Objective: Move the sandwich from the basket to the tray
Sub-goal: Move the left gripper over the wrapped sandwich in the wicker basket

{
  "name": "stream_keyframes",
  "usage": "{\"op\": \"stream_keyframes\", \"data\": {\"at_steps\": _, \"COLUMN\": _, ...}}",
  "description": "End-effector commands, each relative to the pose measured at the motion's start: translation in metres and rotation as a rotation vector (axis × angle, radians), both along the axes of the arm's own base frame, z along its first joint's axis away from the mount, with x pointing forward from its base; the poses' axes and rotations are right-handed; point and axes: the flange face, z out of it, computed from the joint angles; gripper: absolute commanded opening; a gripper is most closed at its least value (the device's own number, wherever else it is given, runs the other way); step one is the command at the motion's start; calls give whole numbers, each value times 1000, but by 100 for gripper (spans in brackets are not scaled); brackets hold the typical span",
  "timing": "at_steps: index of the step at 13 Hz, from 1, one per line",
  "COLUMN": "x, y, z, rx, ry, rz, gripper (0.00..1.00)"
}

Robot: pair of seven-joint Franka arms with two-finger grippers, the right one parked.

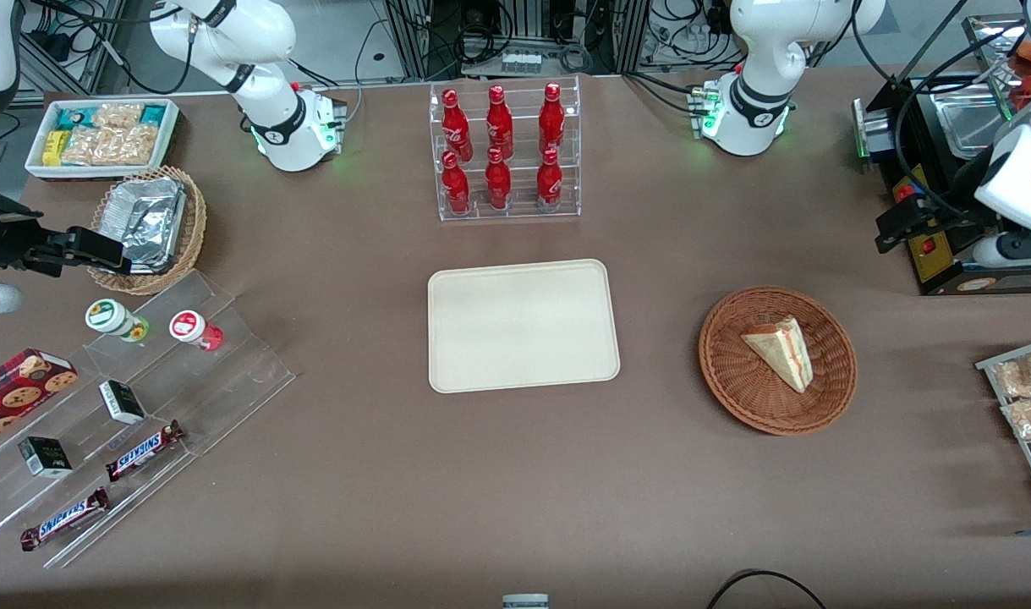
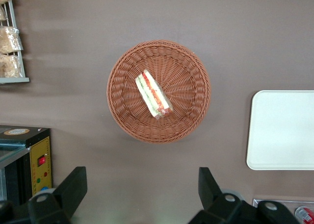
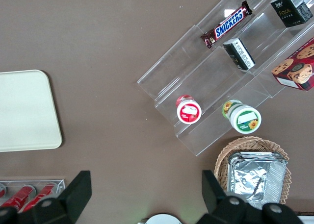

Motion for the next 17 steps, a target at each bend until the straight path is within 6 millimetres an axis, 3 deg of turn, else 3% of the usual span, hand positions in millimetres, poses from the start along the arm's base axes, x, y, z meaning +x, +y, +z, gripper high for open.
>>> {"op": "stream_keyframes", "data": {"at_steps": 1, "x": -9, "y": 2, "z": 5, "rx": 13, "ry": 6, "rz": -2, "gripper": 100}}
{"op": "stream_keyframes", "data": {"at_steps": 3, "x": -5, "y": 1, "z": -3, "rx": 14, "ry": 16, "rz": -1, "gripper": 100}}
{"op": "stream_keyframes", "data": {"at_steps": 8, "x": 12, "y": -11, "z": -93, "rx": 69, "ry": -34, "rz": 12, "gripper": 100}}
{"op": "stream_keyframes", "data": {"at_steps": 13, "x": -3, "y": -11, "z": -202, "rx": 50, "ry": -95, "rz": 92, "gripper": 100}}
{"op": "stream_keyframes", "data": {"at_steps": 17, "x": -8, "y": -13, "z": -242, "rx": 38, "ry": -98, "rz": 290, "gripper": 100}}
